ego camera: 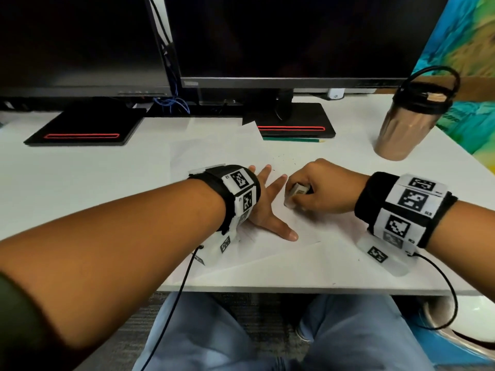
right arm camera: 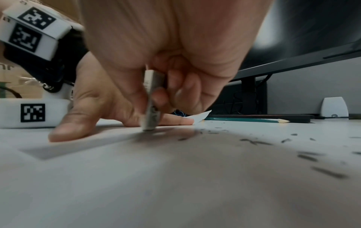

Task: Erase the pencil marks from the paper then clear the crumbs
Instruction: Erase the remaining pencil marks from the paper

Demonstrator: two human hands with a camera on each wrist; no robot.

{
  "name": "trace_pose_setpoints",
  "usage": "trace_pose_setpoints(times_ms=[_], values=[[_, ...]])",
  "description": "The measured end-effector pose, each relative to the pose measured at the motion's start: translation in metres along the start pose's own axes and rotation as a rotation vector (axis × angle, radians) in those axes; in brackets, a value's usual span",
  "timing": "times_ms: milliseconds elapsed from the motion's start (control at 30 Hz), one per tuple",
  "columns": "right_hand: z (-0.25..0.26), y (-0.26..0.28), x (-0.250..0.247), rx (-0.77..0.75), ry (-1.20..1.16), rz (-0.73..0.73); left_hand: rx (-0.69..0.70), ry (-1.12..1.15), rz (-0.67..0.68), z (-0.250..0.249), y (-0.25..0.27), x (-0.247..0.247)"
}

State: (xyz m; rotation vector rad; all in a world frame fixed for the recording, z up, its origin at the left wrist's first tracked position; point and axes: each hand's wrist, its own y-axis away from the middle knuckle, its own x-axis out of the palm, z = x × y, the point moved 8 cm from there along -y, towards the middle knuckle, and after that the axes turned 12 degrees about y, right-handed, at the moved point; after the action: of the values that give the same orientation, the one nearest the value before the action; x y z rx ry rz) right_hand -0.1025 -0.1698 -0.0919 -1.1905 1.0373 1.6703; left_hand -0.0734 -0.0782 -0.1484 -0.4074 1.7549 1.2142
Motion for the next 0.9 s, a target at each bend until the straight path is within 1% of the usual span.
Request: trace_pose_setpoints(times_ms=[33,133,167,267,300,400,433,533,567,667,700,800,833,900], values=[[0.0,0.0,0.001,0.005,-0.008,0.008,-0.003,0.0,0.001,0.0,0.0,0.001],[0.003,0.003,0.014,-0.012,-0.032,0.099,0.0,-0.007,-0.006,0.0,-0.003,0.001],[0.003,0.003,0.014,-0.015,-0.033,0.094,-0.001,-0.004,-0.008,0.0,-0.003,0.001],[0.0,0.002,0.002,0.015,-0.034,0.002,-0.007,-0.002,-0.006,-0.001,-0.002,0.001],[-0.001,0.0,0.002,0.021,-0.033,-0.001,-0.008,-0.005,-0.006,-0.001,-0.002,0.001],[0.003,0.003,0.014,-0.017,-0.035,0.099,-0.007,-0.018,0.0,-0.001,-0.002,0.0],[0.004,0.003,0.014,-0.026,-0.042,0.101,-0.009,-0.016,0.002,0.0,-0.002,-0.001],[0.002,0.002,0.003,0.001,-0.047,0.022,-0.012,-0.013,0.0,-0.001,-0.001,-0.001],[0.001,0.001,0.004,0.003,-0.049,0.027,-0.014,-0.009,-0.003,-0.001,-0.001,-0.001],[0.006,0.003,0.016,-0.029,-0.072,0.131,-0.017,-0.008,-0.003,-0.002,-0.001,-0.001],[0.005,0.003,0.016,-0.026,-0.072,0.126,-0.016,-0.013,-0.003,-0.002,-0.001,-0.002],[0.0,0.001,0.006,0.001,-0.062,0.041,-0.018,-0.019,-0.001,-0.001,-0.001,-0.001],[0.0,0.001,0.007,0.0,-0.064,0.05,-0.019,-0.016,-0.001,-0.001,-0.002,0.0],[0.004,0.003,0.015,-0.027,-0.08,0.122,-0.015,-0.019,-0.003,-0.001,-0.004,0.0]])
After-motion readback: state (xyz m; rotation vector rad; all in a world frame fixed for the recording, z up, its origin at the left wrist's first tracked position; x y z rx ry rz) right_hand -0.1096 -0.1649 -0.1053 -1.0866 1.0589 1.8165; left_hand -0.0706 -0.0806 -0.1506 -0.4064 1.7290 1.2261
